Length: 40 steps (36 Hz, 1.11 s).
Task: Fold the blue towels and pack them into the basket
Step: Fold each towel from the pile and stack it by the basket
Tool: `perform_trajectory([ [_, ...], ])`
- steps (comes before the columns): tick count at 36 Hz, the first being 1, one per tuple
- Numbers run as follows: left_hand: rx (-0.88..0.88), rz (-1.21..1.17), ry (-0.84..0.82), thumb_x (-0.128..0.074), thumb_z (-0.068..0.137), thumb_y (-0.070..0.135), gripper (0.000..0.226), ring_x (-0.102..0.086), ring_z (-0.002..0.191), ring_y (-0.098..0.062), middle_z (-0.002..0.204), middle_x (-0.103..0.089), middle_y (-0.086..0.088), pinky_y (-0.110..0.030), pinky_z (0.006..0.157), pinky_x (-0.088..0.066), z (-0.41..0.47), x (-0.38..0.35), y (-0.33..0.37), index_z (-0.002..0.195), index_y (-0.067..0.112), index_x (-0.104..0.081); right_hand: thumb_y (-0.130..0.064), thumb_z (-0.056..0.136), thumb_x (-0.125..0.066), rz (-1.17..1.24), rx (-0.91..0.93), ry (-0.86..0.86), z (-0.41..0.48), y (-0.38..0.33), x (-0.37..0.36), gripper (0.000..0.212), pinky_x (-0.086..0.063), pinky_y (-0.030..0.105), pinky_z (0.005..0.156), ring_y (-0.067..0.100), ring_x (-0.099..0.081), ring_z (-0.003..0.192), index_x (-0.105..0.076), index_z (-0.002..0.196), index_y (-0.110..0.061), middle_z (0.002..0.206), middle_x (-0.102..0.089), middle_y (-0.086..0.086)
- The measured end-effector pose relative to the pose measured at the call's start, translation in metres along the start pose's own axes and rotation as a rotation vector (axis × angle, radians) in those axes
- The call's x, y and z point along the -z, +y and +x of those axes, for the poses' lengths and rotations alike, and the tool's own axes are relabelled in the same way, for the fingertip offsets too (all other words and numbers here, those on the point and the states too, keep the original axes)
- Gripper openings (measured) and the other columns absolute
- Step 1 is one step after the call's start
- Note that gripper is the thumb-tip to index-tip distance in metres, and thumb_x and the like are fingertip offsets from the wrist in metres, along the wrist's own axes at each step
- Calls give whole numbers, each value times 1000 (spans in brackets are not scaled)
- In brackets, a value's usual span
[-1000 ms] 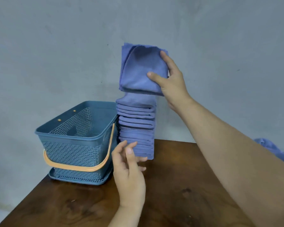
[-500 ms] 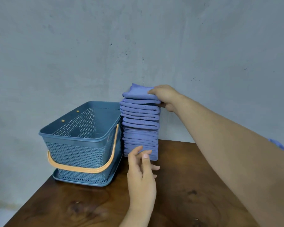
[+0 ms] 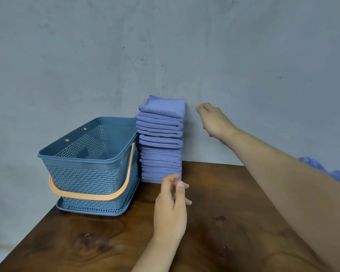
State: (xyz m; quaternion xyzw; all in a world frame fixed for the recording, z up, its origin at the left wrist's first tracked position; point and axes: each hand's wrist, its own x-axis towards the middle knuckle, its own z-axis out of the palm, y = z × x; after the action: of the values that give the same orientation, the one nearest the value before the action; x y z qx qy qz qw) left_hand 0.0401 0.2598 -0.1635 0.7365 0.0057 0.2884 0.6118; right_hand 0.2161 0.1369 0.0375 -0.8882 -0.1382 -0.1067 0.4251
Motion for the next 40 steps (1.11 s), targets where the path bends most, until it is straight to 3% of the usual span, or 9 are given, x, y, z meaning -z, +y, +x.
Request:
perform_trajectory([
  [10,-159,248,-437,-34,109,64,30,-75,88,-3,119,-67,24,-17,73,-55,-31,-28,9,135,55,-45,-66,102,-47,28,-97,-22,-137,130,49,42,-53,42,103,12,-63,120,-58,138,-48,140,-55,-13],
  [14,-202,335,-568,-38,110,62,32,-73,95,-5,120,-67,22,-35,83,-60,-41,-42,16,140,53,-44,-74,97,-45,36,-118,-32,-197,170,71,46,-49,33,105,-2,-58,123,-53,139,-57,139,-53,-25],
  [17,-226,468,-547,-35,107,66,36,-65,110,4,122,-63,32,-29,90,-57,-48,-55,23,140,55,-43,-72,98,-48,-28,-131,0,-236,204,89,41,-44,20,94,-16,-52,112,-53,136,-60,135,-49,-34],
  [20,-247,572,-516,-38,107,62,35,-55,120,8,122,-60,35,-26,102,-50,-57,-74,26,139,53,-49,-59,101,-54,-166,-137,109,-253,239,108,32,-51,32,94,-6,-56,110,-57,132,-52,135,-51,-31],
  [24,-380,795,-585,-42,109,53,33,-46,127,5,134,-54,31,-30,116,-38,-63,-97,22,138,44,-53,-46,102,-56,-593,-135,253,-250,277,125,40,-44,47,109,24,-44,139,-59,141,-35,150,-52,-7],
  [27,-363,849,-604,-42,107,55,34,-44,130,4,137,-51,32,-28,115,-37,-63,-105,16,138,45,-51,-55,104,-48,-790,-334,191,-245,298,130,60,-34,55,118,36,-28,152,-37,160,-36,167,-33,6],
  [33,-268,813,-574,-47,106,55,35,-47,125,5,134,-51,33,-26,109,-43,-58,-103,9,139,44,-52,-61,105,-35,-712,-326,-14,-252,288,115,71,-42,43,114,32,-36,146,-16,168,-33,166,-33,8],
  [37,-258,784,-582,-45,106,57,36,-46,125,7,133,-51,35,-27,109,-43,-59,-102,10,139,45,-51,-48,103,-48,-594,-77,-134,-268,254,97,66,-44,35,110,23,-49,137,-24,164,-39,163,-36,-4],
  [40,-245,730,-606,-44,106,58,34,-46,125,9,132,-49,39,-27,106,-45,-60,-98,11,138,48,-49,-38,105,-52,-278,43,-222,-273,234,90,57,-49,28,104,6,-60,119,-34,158,-48,158,-39,-23],
])
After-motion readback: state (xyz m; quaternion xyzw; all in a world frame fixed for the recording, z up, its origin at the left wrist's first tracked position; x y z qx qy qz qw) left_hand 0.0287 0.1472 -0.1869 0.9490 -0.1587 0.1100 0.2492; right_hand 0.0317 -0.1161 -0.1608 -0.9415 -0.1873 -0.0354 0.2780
